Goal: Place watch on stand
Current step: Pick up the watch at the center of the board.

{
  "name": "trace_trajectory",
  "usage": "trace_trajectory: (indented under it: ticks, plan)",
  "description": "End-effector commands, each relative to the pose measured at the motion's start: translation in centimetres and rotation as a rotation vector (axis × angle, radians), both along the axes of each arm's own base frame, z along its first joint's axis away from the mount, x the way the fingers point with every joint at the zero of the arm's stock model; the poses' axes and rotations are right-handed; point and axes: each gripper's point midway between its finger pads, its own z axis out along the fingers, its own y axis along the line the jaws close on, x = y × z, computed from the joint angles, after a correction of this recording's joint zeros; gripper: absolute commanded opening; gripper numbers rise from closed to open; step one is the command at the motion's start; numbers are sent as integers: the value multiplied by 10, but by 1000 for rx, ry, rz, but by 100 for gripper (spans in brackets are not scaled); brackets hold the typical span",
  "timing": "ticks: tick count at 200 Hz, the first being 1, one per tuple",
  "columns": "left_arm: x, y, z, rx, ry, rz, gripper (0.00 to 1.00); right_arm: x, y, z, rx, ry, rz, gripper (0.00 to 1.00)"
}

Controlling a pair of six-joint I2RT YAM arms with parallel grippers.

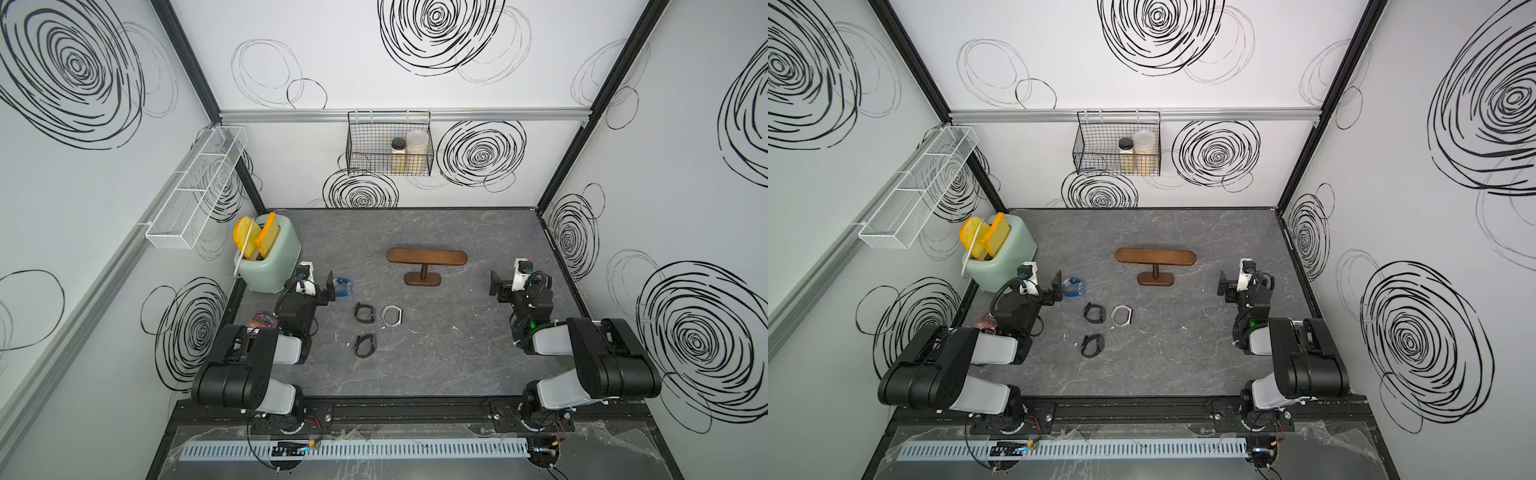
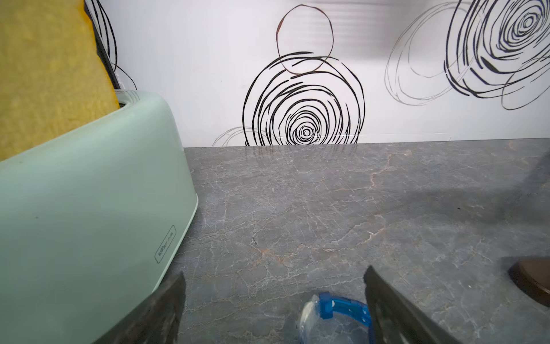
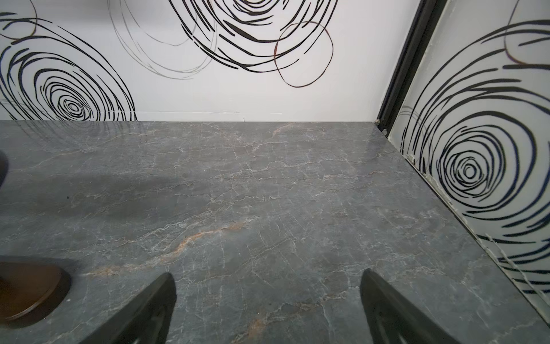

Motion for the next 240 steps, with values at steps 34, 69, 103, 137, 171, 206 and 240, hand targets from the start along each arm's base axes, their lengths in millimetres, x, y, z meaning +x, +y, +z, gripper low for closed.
trace_trajectory:
  ticks: [34,69,103,137,171,206,240]
  plan:
    - [6,2,21,-9,-80,-6,97,6,-4,6,22,-17,3,98]
    - [4,2,22,-22,-88,-30,97,6,-3,6,20,-15,3,98]
    - [5,2,23,-22,-88,-30,97,6,-3,6,18,-14,1,98]
    - [6,0,21,-6,-82,-27,97,6,-3,6,18,-16,0,98]
    - [5,-1,22,-5,-84,-29,97,5,-2,6,12,-19,5,98]
    - [3,-5,22,-2,-91,-61,99,4,0,6,9,-19,9,98]
    - [5,-1,31,-11,-88,-30,90,0,-7,21,-11,-50,-68,98]
